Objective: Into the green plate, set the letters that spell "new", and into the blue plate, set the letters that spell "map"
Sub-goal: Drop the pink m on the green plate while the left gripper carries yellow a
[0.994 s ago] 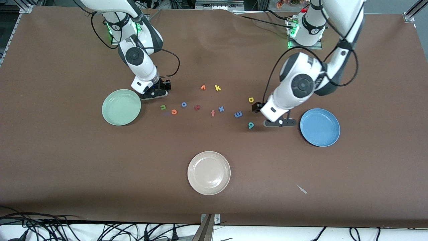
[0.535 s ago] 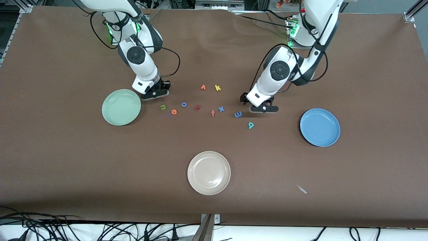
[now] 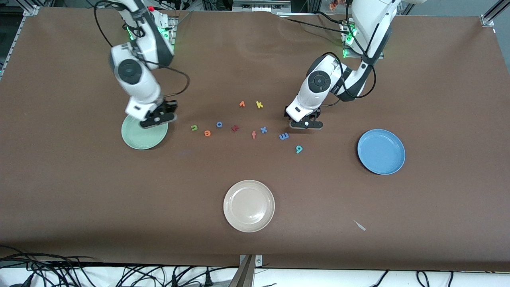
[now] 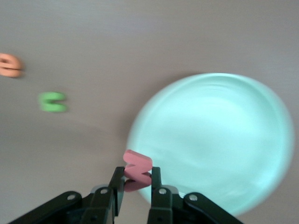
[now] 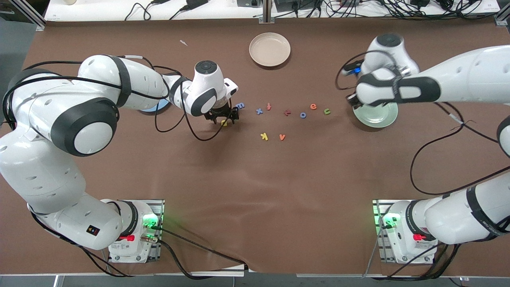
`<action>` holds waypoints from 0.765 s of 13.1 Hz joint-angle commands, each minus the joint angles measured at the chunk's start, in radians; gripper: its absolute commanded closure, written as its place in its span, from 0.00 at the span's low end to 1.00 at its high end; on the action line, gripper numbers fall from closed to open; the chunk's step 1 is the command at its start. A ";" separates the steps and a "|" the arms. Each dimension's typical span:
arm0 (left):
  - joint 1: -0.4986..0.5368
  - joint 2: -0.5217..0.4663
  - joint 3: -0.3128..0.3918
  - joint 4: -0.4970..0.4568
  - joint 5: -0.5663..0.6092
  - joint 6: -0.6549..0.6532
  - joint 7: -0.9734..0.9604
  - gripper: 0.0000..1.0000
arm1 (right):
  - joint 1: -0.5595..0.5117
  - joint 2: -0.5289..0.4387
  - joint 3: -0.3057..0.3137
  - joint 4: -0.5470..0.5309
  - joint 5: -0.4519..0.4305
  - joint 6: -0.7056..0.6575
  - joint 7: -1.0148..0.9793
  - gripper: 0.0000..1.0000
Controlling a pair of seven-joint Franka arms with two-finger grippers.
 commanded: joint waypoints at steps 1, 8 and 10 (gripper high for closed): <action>-0.005 0.000 0.007 0.011 0.055 -0.034 -0.023 0.34 | 0.002 0.032 -0.113 -0.003 0.004 -0.017 -0.182 0.87; -0.006 0.003 0.007 0.011 0.057 -0.035 -0.040 0.96 | -0.004 0.096 -0.179 -0.040 0.007 0.031 -0.187 0.13; 0.001 -0.005 0.010 0.025 0.058 -0.070 -0.031 1.00 | -0.003 0.073 -0.173 -0.031 0.007 0.018 -0.176 0.01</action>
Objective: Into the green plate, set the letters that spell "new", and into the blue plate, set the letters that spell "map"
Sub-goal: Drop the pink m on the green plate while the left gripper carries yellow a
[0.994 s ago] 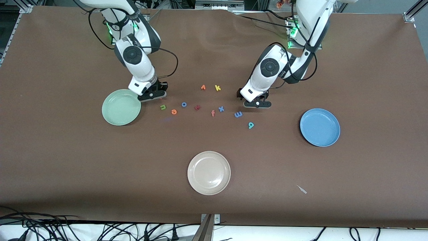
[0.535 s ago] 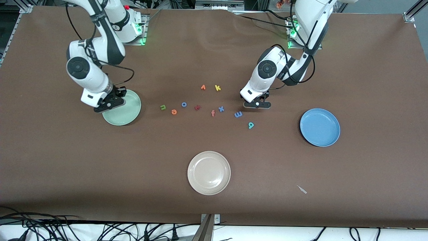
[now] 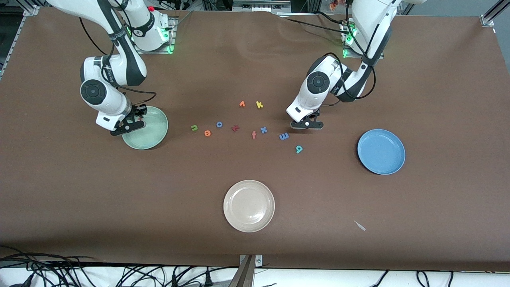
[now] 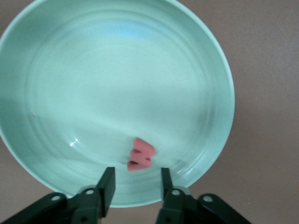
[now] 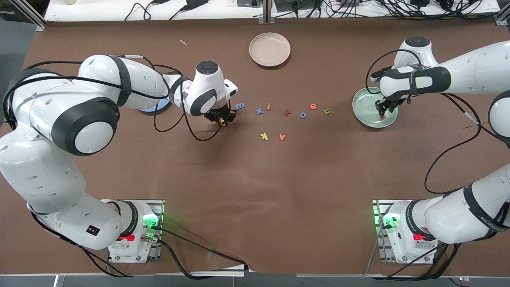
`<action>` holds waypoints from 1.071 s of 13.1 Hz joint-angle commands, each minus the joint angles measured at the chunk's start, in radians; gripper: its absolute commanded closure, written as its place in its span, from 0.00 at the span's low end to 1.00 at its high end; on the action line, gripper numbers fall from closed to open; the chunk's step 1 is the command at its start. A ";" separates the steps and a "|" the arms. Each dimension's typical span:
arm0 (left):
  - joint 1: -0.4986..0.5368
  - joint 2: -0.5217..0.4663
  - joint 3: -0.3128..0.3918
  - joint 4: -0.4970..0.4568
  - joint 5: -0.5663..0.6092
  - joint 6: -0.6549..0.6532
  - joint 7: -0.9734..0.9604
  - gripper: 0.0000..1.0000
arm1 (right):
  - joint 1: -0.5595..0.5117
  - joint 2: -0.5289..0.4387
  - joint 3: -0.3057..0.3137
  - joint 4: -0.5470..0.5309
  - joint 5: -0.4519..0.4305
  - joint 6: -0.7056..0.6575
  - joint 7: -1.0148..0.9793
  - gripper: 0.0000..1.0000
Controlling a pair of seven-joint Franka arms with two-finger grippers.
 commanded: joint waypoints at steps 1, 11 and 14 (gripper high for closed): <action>0.011 -0.008 0.010 0.071 0.048 -0.146 -0.006 1.00 | 0.009 -0.045 0.026 0.013 0.008 -0.027 0.009 0.01; 0.447 0.006 0.021 0.262 0.193 -0.480 0.774 1.00 | 0.032 0.076 0.287 0.256 0.092 -0.061 0.881 0.01; 0.557 0.075 0.021 0.314 0.199 -0.469 0.978 1.00 | 0.051 0.116 0.291 0.239 0.095 -0.004 1.118 0.01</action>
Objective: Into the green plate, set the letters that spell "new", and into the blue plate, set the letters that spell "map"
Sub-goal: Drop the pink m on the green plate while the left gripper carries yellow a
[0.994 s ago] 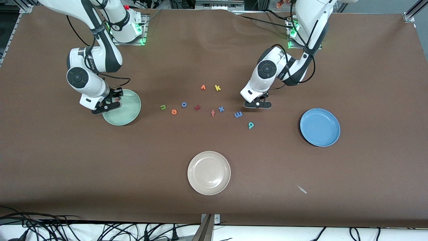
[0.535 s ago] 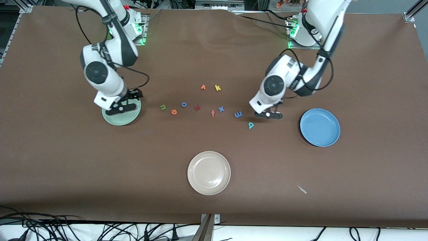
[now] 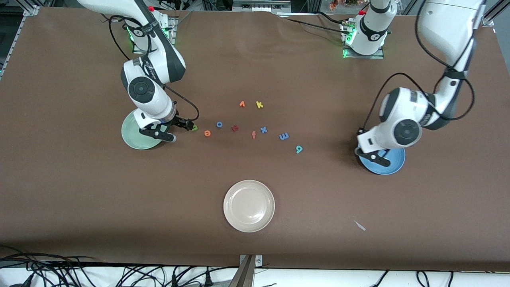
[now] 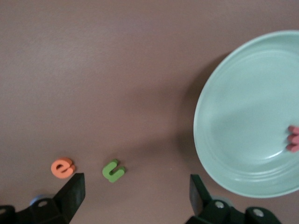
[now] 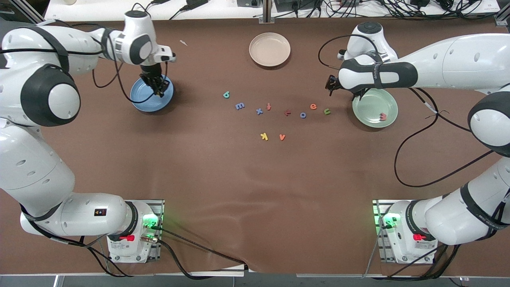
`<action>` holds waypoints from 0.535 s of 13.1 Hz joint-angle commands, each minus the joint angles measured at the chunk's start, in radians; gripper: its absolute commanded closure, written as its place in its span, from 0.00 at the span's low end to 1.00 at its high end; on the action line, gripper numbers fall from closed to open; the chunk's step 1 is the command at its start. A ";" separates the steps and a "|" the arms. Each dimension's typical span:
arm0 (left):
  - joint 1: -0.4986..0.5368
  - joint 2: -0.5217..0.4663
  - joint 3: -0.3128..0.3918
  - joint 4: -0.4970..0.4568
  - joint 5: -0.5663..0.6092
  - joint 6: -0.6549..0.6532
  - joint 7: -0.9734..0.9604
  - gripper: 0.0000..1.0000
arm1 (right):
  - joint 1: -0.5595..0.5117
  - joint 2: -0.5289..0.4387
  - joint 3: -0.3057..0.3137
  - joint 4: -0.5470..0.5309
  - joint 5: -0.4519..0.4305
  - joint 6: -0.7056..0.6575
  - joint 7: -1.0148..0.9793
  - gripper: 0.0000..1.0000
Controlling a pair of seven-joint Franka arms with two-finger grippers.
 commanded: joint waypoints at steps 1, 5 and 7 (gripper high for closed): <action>0.062 0.090 -0.016 0.079 0.058 -0.009 0.135 1.00 | 0.018 0.039 0.006 -0.015 0.020 0.067 0.239 0.02; 0.068 0.093 -0.021 0.091 0.058 -0.021 0.134 0.00 | 0.055 0.080 0.006 -0.040 0.019 0.155 0.594 0.08; 0.055 0.064 -0.030 0.107 0.047 -0.025 0.087 0.00 | 0.064 0.082 0.006 -0.106 0.019 0.277 0.635 0.14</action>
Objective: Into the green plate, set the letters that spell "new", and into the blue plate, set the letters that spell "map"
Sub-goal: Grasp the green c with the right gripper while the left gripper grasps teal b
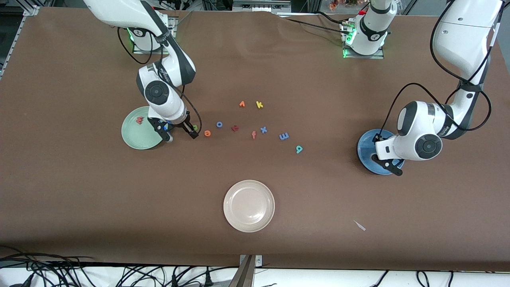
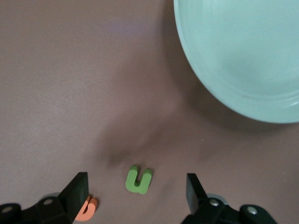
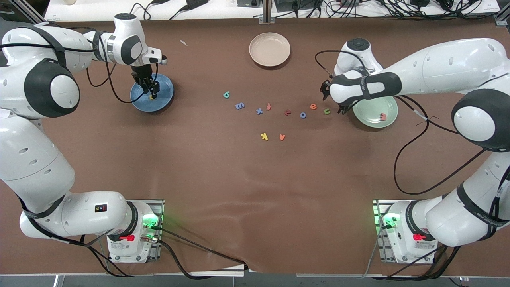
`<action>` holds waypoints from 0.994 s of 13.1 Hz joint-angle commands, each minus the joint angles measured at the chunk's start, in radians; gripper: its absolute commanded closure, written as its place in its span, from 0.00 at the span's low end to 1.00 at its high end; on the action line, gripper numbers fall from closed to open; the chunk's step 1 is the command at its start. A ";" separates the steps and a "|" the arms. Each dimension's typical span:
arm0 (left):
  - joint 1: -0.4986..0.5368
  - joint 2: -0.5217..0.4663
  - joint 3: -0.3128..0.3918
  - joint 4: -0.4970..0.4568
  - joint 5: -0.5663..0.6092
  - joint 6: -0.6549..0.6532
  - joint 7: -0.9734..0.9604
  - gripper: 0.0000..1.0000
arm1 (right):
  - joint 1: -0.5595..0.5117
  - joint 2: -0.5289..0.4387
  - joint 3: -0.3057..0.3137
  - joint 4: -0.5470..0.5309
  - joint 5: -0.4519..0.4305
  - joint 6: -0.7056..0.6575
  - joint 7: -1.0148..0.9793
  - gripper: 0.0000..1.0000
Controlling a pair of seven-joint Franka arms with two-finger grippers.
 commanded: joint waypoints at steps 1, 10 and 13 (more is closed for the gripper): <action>-0.013 -0.030 -0.043 0.031 -0.023 -0.026 -0.121 0.00 | 0.015 -0.005 -0.001 -0.092 0.010 0.168 0.080 0.16; -0.159 0.028 -0.217 0.029 -0.042 0.199 -0.848 0.00 | 0.015 -0.017 -0.005 -0.092 0.010 0.186 0.071 0.94; -0.243 0.087 -0.214 0.032 -0.028 0.300 -1.037 0.00 | 0.013 -0.094 -0.041 -0.045 0.008 0.016 -0.009 0.94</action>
